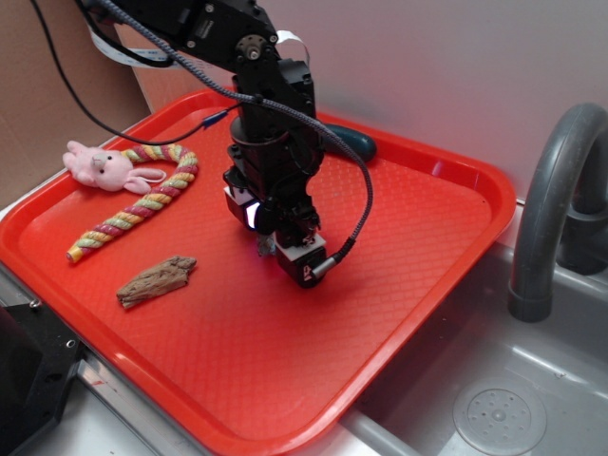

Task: Grab the rock.

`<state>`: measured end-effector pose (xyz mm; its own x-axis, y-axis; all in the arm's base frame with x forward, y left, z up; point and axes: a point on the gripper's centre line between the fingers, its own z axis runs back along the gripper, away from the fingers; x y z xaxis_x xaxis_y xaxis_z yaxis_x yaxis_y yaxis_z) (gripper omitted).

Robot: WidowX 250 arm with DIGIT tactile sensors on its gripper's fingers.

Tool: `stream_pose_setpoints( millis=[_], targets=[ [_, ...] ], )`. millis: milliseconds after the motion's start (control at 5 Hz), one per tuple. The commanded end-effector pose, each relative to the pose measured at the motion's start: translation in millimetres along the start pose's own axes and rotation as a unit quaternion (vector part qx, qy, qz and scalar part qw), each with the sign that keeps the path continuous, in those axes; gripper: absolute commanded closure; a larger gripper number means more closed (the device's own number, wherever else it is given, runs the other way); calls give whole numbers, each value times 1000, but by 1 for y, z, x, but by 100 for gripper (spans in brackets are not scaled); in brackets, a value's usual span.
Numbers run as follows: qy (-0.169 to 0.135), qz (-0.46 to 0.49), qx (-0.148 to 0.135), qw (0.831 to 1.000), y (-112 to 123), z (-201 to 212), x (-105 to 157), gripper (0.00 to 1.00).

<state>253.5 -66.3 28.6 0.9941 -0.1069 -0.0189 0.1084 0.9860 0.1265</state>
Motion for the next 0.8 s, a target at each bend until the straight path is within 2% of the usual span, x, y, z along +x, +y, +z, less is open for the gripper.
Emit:
stream_pose_setpoints(
  millis=[0,200,400,600],
  targets=[
    [-4,-15,1,1000,-4,0,-3,100],
    [-3,-15,-3,1000,-2,6,-9,100],
    [-28,18,-5,999,10,54,-12,100],
    [-51,88,-53,993,29,101,-15,100]
  ],
)
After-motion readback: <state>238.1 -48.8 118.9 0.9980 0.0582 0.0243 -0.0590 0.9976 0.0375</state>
